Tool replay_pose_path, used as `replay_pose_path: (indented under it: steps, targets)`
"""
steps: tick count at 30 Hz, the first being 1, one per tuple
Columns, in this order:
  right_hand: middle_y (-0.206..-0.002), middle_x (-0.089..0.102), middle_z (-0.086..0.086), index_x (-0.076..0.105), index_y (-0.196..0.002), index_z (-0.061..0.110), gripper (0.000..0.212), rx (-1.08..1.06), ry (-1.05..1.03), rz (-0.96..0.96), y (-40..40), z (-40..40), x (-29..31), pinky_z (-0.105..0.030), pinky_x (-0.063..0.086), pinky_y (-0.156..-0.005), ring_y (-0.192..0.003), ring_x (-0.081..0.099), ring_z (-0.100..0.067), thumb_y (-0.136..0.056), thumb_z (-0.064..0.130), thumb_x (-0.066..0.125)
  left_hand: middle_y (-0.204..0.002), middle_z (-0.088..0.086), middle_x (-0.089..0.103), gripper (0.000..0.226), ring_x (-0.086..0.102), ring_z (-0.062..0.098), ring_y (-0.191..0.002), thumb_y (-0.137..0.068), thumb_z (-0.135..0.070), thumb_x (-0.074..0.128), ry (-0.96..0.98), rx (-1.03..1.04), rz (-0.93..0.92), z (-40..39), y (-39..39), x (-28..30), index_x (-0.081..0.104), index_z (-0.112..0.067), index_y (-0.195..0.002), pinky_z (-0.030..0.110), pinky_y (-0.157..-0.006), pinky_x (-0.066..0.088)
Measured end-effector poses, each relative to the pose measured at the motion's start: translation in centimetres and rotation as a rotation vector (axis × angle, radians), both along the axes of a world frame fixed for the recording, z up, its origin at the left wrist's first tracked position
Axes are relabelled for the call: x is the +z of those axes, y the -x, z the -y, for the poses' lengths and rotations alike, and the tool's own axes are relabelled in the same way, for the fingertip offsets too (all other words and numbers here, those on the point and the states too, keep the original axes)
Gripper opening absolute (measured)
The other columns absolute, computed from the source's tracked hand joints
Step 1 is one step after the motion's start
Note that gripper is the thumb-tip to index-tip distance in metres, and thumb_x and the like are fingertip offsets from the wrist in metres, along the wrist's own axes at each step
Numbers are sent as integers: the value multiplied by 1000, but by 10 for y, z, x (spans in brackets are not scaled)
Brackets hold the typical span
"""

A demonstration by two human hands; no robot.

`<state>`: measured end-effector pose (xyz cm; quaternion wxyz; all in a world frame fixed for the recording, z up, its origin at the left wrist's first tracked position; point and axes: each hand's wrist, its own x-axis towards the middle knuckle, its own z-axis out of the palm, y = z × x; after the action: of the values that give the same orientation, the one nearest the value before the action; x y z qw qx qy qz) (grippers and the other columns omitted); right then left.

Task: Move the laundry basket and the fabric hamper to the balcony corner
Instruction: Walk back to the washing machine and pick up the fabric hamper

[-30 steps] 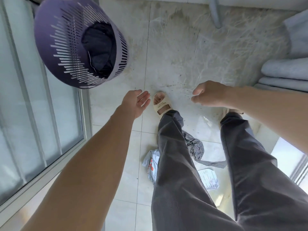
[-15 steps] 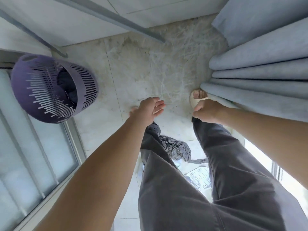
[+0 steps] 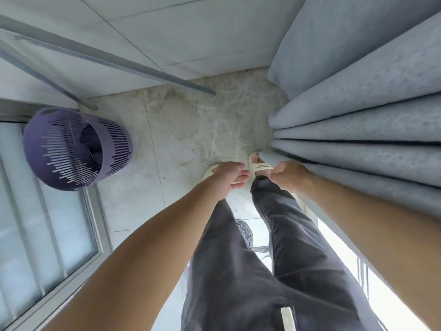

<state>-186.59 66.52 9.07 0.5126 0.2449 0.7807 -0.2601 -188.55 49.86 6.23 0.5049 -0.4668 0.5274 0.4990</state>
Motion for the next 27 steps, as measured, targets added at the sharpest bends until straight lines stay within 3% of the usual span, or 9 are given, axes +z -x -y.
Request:
replay_pose_path:
  steps: [2,4,8,10,12,15,20,24,27]
  targets:
    - [-78,72,-7,71,-82,15,16,-4,11,-35,0,-1,10,-27,47,-60,-81,68,-26,-82,19,55,-109,10,69,26,66,22,-95,-101,-18,46,20,-77,0,8,-8,11,59,-9,-121,32,-79,54]
    - [-67,66,2,61,-73,21,11,6,21,-80,-4,-1,30,-24,39,-53,-78,66,-22,-80,18,54,-107,9,69,21,66,22,-93,-100,-18,49,38,-113,-5,18,-9,26,62,-9,-113,32,-80,52]
    - [-69,59,1,54,-74,19,6,-2,57,-110,-9,1,65,-23,32,-49,-71,59,-20,-80,19,54,-80,4,59,24,56,15,-67,-100,-10,46,75,-133,-13,36,0,60,56,-11,-79,25,-58,43]
    - [-75,60,-1,57,-78,16,8,2,58,-126,-11,1,80,-23,32,-45,-65,54,-14,-84,21,55,-85,8,67,19,62,16,-72,-100,-11,46,154,-178,-36,42,5,71,61,-8,-89,25,-59,50]
    - [-83,63,-3,64,-90,12,14,-19,85,-144,-11,2,93,-19,38,-47,-69,57,-13,-88,22,56,-107,16,70,22,65,22,-85,-101,-10,44,170,-206,-74,45,10,77,62,0,-109,29,-71,54]
    - [-102,67,-9,68,-106,10,25,32,91,-151,-9,-1,118,-25,45,-72,-94,62,-22,-93,25,53,-126,17,64,33,63,26,-93,-102,-7,43,134,-236,-128,35,17,92,55,8,-129,31,-87,53]
    - [-122,66,-7,67,-118,12,32,82,56,-157,1,-22,166,-28,45,-90,-117,60,-27,-93,29,55,-116,15,70,30,69,25,-100,-100,-13,48,87,-303,-185,-3,20,127,61,1,-122,33,-83,55]
    - [-116,67,-7,64,-117,10,31,84,1,-252,16,-46,204,-33,48,-98,-109,61,-23,-96,29,51,-107,14,68,25,66,26,-96,-98,-12,51,5,-418,-236,-24,32,165,60,-1,-119,37,-91,55]
    - [-118,66,-12,65,-119,8,33,32,17,-285,23,-57,227,-32,46,-93,-111,60,-28,-97,27,52,-111,16,67,24,65,26,-96,-99,-10,48,31,-457,-300,-32,48,186,60,-1,-118,36,-90,55]
